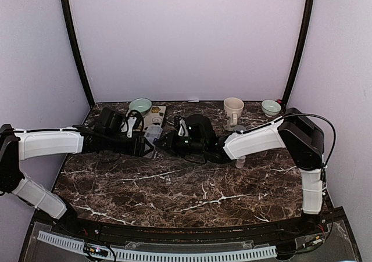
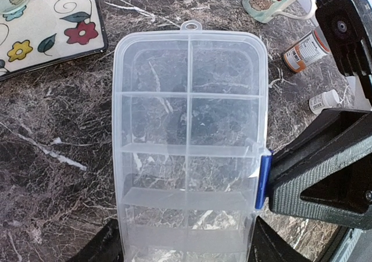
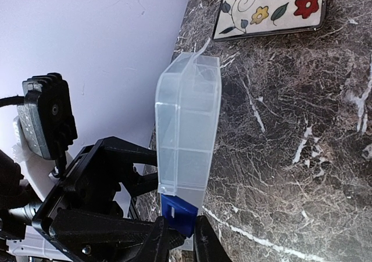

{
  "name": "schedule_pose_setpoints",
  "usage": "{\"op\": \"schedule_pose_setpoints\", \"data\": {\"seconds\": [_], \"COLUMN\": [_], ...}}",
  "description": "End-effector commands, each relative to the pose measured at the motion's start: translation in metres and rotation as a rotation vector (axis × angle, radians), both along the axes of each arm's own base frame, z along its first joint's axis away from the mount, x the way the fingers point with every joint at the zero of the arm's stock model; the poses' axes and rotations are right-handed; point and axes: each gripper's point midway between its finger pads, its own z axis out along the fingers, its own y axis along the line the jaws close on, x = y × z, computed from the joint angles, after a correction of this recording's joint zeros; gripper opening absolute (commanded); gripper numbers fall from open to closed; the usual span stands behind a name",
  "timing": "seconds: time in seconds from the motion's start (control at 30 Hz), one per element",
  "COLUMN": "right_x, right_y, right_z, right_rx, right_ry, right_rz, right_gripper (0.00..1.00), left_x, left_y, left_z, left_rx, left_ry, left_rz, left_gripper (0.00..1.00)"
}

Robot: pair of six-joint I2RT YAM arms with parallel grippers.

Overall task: Sort the pills into containers
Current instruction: Open the lid of the pill container.

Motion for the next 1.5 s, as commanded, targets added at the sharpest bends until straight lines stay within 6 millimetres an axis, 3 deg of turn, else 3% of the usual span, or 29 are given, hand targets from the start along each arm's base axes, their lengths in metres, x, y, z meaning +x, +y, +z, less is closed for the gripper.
{"op": "schedule_pose_setpoints", "data": {"seconds": [0.0, 0.43, 0.93, 1.47], "right_x": [0.002, 0.003, 0.005, 0.002], "right_y": [0.005, 0.008, 0.009, 0.006], "right_z": [0.031, 0.029, 0.015, 0.013], "right_rx": [0.061, 0.057, 0.003, -0.043], "right_ry": [-0.055, -0.063, -0.058, -0.086], "right_rz": [0.010, 0.013, 0.010, 0.006], "right_gripper": [0.11, 0.08, 0.20, 0.46], "left_x": [0.000, 0.001, 0.001, 0.004], "left_y": [-0.001, -0.001, 0.001, 0.008], "left_z": [0.002, -0.002, 0.002, 0.001], "left_rx": [0.023, 0.049, 0.083, 0.122], "left_ry": [0.001, 0.006, -0.017, -0.028], "left_rz": [-0.003, 0.000, 0.006, 0.032], "left_gripper": [0.35, 0.36, 0.35, 0.36]}}
